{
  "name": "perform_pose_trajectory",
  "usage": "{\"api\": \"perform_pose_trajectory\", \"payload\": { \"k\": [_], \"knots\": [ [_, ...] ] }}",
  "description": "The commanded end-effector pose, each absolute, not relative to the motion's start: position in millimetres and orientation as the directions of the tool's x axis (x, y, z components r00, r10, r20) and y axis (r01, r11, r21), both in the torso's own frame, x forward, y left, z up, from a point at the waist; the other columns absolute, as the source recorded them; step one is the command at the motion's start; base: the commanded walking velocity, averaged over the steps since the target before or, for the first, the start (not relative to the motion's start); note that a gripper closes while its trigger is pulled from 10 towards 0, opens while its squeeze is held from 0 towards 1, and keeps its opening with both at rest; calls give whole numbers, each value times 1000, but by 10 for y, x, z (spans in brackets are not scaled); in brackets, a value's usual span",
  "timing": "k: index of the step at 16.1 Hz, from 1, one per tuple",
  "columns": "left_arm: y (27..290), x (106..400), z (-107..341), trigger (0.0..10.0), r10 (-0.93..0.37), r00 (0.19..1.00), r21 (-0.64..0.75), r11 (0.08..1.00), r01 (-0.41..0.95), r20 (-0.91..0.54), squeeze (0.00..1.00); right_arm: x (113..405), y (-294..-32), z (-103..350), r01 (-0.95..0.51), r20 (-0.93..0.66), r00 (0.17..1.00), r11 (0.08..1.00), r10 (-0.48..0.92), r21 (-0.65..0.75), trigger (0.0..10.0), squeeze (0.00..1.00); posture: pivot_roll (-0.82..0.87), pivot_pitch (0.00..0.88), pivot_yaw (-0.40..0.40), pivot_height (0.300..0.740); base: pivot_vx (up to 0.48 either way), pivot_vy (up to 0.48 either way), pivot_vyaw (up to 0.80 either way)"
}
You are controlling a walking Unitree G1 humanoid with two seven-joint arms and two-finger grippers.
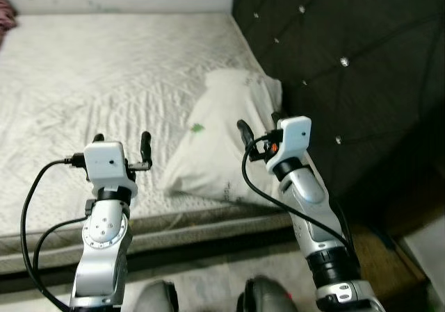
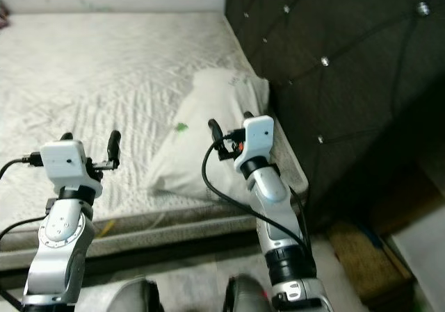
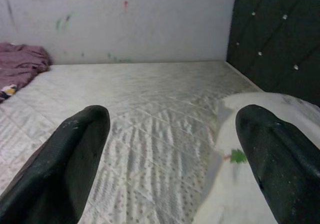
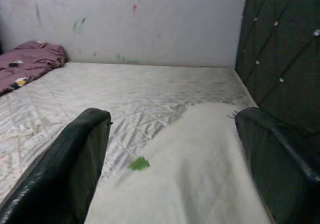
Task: Clean up the room
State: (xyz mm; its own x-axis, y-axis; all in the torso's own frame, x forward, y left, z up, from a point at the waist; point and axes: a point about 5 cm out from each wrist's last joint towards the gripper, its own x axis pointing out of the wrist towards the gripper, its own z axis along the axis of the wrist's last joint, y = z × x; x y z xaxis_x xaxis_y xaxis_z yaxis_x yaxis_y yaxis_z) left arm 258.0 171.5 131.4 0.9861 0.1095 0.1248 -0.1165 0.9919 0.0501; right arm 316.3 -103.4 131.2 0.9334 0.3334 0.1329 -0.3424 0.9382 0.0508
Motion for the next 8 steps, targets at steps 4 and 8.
{"api": "perform_pose_trajectory", "payload": {
  "k": [4,8],
  "knots": [
    [1692,2596,1281,10000,100,989,41,994,-105,110,0,3182,-1048,1368,-332,142,935,943,324,37,10000,0,14,6,-34,740,0,0,0],
    [1683,2606,1273,10000,96,990,30,995,-99,107,0,3188,-1060,1339,-314,127,943,949,308,34,10000,0,14,6,-35,740,0,317,0]
  ]
}}
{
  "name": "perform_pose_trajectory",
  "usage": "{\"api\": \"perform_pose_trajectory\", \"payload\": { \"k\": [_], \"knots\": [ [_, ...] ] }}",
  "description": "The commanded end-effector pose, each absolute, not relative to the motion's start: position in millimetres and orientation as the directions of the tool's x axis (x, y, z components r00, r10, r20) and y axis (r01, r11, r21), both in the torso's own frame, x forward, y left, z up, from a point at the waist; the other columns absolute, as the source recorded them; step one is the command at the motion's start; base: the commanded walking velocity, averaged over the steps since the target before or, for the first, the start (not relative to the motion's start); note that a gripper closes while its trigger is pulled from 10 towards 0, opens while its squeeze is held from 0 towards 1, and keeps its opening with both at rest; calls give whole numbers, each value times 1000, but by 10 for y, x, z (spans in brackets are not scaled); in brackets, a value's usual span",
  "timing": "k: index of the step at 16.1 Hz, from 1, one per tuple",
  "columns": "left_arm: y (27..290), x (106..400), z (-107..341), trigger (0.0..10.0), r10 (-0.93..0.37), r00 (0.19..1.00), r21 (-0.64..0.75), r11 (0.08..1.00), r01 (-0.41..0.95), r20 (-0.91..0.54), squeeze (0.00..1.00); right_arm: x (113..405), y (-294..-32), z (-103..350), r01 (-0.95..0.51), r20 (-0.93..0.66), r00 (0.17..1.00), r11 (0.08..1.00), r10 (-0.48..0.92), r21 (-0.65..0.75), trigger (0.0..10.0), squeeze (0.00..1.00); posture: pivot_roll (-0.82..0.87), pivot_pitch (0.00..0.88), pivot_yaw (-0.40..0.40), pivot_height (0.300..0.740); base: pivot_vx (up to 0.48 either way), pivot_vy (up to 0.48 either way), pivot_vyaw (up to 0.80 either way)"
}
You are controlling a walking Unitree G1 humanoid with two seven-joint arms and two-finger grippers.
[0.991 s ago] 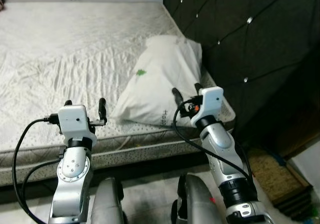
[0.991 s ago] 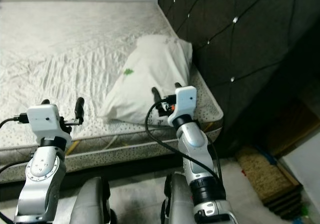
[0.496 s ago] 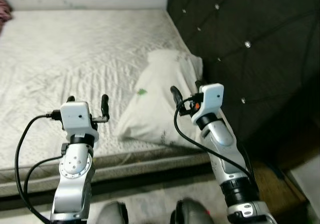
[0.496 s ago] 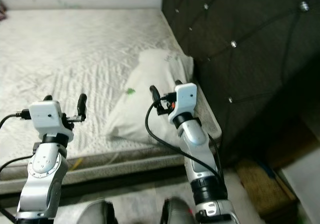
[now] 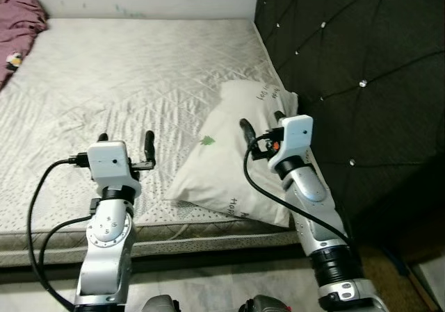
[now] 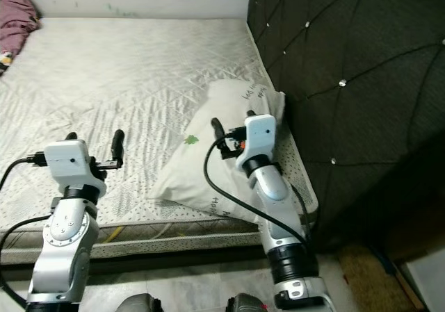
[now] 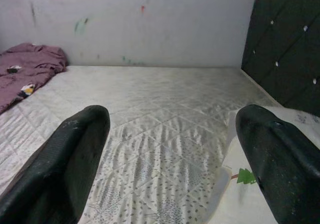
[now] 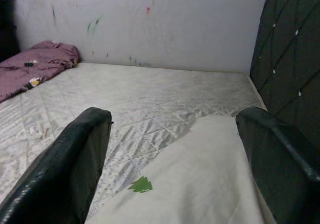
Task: Clean up the room
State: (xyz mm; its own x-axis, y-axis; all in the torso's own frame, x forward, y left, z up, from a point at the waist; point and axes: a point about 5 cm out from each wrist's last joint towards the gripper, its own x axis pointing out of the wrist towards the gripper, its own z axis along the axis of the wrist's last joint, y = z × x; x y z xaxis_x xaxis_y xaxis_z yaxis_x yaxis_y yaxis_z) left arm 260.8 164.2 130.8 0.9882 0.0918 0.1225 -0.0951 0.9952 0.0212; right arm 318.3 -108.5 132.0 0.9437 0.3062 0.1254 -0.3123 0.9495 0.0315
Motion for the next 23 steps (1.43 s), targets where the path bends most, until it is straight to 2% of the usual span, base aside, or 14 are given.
{"api": "perform_pose_trajectory", "payload": {
  "k": [1,4,13,23],
  "knots": [
    [1682,2606,1272,10000,95,990,28,995,-99,106,0,3189,-1059,1339,-315,128,943,949,309,33,10000,0,14,6,-35,740,0,480,0],
    [1671,2607,1277,10000,89,990,30,995,-93,109,0,3192,-1062,1334,-315,127,942,949,309,27,10000,0,14,6,-35,740,0,480,0],
    [1669,2597,1333,10000,52,987,55,997,-61,154,0,3184,-1043,1317,-328,124,938,945,323,19,10000,0,16,6,-37,740,0,0,0],
    [1640,2580,1322,10000,35,986,48,998,-43,161,0,3187,-1039,1307,-330,121,937,944,328,2,10000,0,11,8,-40,740,358,0,0]
  ]
}}
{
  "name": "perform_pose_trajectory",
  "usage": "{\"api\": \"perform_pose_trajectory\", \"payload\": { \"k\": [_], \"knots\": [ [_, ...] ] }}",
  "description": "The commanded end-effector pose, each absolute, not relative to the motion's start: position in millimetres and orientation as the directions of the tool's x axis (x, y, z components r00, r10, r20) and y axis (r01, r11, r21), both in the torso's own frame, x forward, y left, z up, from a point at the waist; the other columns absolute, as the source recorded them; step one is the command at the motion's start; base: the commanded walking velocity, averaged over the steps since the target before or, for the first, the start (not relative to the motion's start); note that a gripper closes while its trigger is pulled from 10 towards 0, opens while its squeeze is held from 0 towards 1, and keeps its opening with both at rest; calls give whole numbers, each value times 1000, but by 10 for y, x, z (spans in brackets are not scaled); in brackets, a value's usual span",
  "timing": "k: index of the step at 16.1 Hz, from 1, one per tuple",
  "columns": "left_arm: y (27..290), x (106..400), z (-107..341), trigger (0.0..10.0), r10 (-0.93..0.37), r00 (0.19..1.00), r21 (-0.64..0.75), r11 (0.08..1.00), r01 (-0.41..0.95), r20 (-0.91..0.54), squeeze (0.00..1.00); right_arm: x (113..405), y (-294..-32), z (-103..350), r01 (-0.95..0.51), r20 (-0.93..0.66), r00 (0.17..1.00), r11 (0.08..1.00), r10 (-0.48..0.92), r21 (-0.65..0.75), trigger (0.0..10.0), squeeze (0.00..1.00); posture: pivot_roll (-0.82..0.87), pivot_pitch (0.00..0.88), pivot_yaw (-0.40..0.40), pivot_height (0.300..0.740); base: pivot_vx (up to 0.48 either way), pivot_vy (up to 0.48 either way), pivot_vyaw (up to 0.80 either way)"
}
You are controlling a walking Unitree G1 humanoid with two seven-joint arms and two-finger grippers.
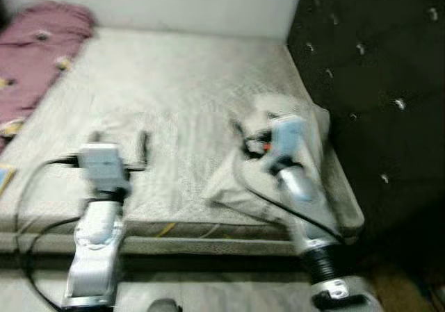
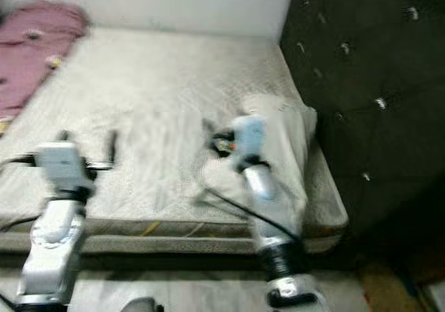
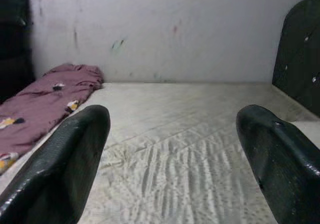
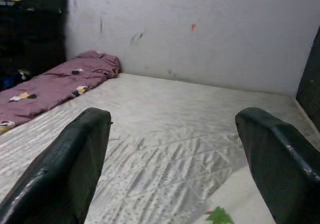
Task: Clean up the room
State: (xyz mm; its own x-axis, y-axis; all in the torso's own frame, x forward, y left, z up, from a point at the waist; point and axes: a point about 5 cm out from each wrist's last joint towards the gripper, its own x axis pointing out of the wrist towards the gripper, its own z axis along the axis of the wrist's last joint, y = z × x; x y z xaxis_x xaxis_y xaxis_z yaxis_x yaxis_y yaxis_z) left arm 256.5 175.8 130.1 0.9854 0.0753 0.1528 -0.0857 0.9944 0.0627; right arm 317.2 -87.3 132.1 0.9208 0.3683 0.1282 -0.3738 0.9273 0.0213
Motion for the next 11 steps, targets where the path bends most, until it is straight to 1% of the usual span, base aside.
{"api": "perform_pose_trajectory", "payload": {
  "k": [1,6,9,11],
  "knots": [
    [1633,2573,1312,10000,34,987,47,998,-42,158,0,3179,-1041,1298,-329,118,938,944,327,0,10000,0,10,10,-41,740,371,0,0],
    [1635,2577,1288,10000,54,989,36,998,-59,141,0,3187,-1045,1295,-327,115,939,945,326,-7,10000,0,8,14,-42,740,342,0,0],
    [1628,2585,1267,10000,77,989,43,996,-83,128,0,3187,-1047,1291,-329,114,938,944,327,-6,10000,0,9,19,-45,740,0,0,0],
    [1618,2580,1268,10000,73,989,52,995,-80,130,0,3163,-1041,1278,-345,114,930,937,349,-52,10000,0,11,20,-55,740,0,0,0]
  ]
}}
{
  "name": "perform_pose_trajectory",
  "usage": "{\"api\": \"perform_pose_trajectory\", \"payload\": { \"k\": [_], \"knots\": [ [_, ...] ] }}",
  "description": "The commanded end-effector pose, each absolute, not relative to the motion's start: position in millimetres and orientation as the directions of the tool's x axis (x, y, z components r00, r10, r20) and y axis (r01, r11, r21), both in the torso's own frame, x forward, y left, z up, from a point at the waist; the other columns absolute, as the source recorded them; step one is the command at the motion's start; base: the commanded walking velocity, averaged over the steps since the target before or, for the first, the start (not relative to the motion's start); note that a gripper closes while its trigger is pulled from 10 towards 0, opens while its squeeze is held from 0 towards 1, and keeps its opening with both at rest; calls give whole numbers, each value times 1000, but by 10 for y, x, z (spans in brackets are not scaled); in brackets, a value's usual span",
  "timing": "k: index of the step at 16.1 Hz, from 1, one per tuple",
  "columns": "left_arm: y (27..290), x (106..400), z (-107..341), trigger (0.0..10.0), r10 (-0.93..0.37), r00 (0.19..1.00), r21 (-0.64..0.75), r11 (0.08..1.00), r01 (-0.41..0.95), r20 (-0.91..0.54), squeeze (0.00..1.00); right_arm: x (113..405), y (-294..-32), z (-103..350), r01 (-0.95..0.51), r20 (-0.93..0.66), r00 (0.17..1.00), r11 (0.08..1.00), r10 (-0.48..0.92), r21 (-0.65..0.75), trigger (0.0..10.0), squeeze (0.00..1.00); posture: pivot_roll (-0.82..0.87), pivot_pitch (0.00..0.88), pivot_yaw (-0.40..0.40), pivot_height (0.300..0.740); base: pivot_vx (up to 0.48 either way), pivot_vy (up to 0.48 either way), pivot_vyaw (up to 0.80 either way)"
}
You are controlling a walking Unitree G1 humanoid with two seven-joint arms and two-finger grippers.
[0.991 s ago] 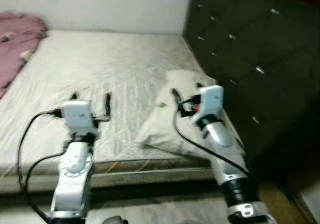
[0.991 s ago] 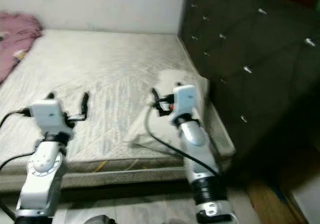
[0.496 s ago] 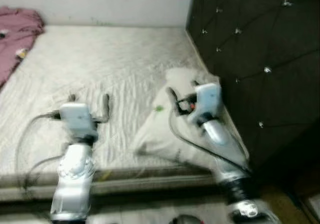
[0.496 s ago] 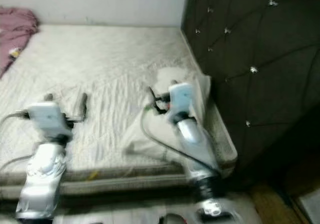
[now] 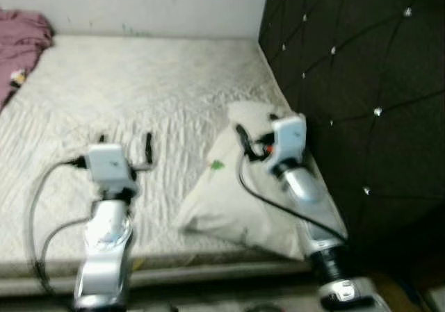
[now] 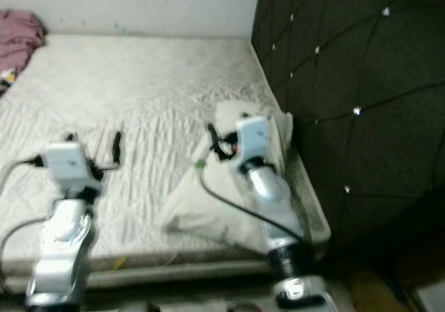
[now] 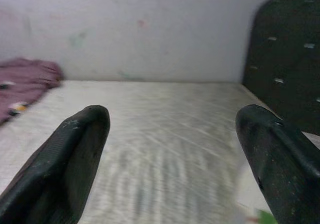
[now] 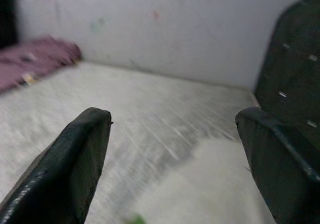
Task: Clean up the room
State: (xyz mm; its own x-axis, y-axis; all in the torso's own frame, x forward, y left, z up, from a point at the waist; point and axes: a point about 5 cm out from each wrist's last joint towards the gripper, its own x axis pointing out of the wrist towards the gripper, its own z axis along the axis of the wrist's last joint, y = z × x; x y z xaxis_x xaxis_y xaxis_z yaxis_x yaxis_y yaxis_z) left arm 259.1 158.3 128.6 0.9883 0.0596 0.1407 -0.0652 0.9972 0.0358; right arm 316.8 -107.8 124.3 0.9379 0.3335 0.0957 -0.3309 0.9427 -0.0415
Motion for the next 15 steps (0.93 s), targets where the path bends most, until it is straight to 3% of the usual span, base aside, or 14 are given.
{"api": "perform_pose_trajectory", "payload": {
  "k": [1,4,6,15],
  "knots": [
    [1618,2578,1267,10000,72,989,52,995,-80,129,0,3162,-1054,1261,-332,106,936,942,335,-45,10000,0,13,21,-55,740,0,0,650],
    [1638,2546,1261,10000,72,989,62,995,-80,129,0,3166,-1063,1233,-311,94,945,950,313,-36,10000,0,19,25,-51,740,0,0,638],
    [1642,2540,1261,10000,64,990,63,995,-73,127,0,3171,-1062,1221,-304,89,948,952,306,-33,10000,0,17,26,-43,740,0,-120,0],
    [1626,2585,1291,10000,54,989,60,996,-63,139,0,3226,-1074,1249,-289,92,952,957,291,-36,10000,0,6,35,-36,740,0,-355,0]
  ]
}}
